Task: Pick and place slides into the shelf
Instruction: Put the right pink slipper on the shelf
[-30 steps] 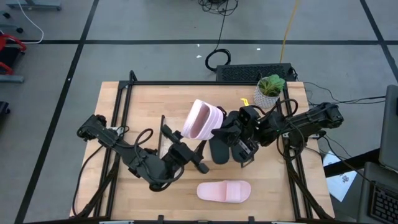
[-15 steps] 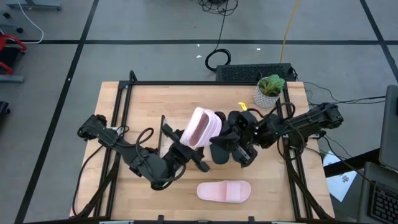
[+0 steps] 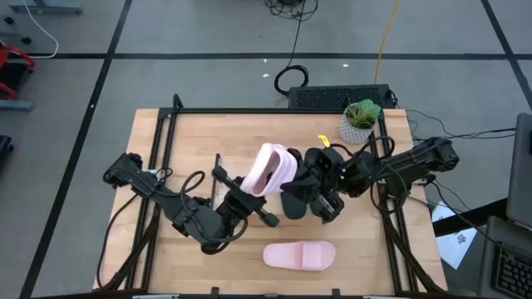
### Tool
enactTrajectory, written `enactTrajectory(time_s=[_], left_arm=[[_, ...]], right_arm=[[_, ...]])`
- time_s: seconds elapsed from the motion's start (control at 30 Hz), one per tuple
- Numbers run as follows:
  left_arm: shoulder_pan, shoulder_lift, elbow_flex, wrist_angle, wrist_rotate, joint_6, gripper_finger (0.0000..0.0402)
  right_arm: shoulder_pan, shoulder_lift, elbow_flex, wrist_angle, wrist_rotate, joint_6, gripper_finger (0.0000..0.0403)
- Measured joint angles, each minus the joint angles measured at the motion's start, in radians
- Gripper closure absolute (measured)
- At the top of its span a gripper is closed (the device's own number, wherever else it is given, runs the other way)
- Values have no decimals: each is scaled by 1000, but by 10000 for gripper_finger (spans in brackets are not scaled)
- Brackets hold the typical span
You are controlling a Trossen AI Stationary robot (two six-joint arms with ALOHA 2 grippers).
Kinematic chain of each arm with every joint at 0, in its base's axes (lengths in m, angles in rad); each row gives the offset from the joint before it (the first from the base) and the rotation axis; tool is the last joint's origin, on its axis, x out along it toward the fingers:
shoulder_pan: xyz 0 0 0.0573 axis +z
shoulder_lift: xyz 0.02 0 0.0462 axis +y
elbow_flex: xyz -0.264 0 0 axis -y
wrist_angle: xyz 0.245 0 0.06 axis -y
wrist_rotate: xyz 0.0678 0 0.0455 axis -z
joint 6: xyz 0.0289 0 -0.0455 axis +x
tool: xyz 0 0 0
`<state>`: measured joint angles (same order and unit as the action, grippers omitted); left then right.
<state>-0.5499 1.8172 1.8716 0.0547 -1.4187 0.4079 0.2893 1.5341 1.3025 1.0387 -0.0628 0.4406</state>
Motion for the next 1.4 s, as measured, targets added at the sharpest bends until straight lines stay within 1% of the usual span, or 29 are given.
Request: enactTrajectory(time_s=[0.03,0.13,0.3,0.5,0.63,0.9,1.1,1.27,1.4], left_arm=[[0,0,0,1,-4,8,349],[9,0,0,-1,-30,10,350],[18,0,0,2,-32,5,351],[-9,1,0,0,-131,35,351],[-28,-15,-1,-3,-134,37,352],[-37,-39,-2,-1,-137,36,355],[-38,-52,-3,6,-142,33,356],[-42,-51,-3,49,-155,43,357],[-45,-51,-3,53,-163,28,357]], right_arm=[[0,0,0,2,-8,8,403],[4,0,0,-9,-10,23,403],[5,0,0,-15,-13,26,390],[5,-2,-1,-14,-32,38,368],[3,-2,-1,-14,-72,49,353],[3,-4,-1,-26,-146,123,310],[3,-6,0,-52,-168,153,276],[3,-8,2,-115,-164,126,260],[5,-11,2,-172,-106,110,257]])
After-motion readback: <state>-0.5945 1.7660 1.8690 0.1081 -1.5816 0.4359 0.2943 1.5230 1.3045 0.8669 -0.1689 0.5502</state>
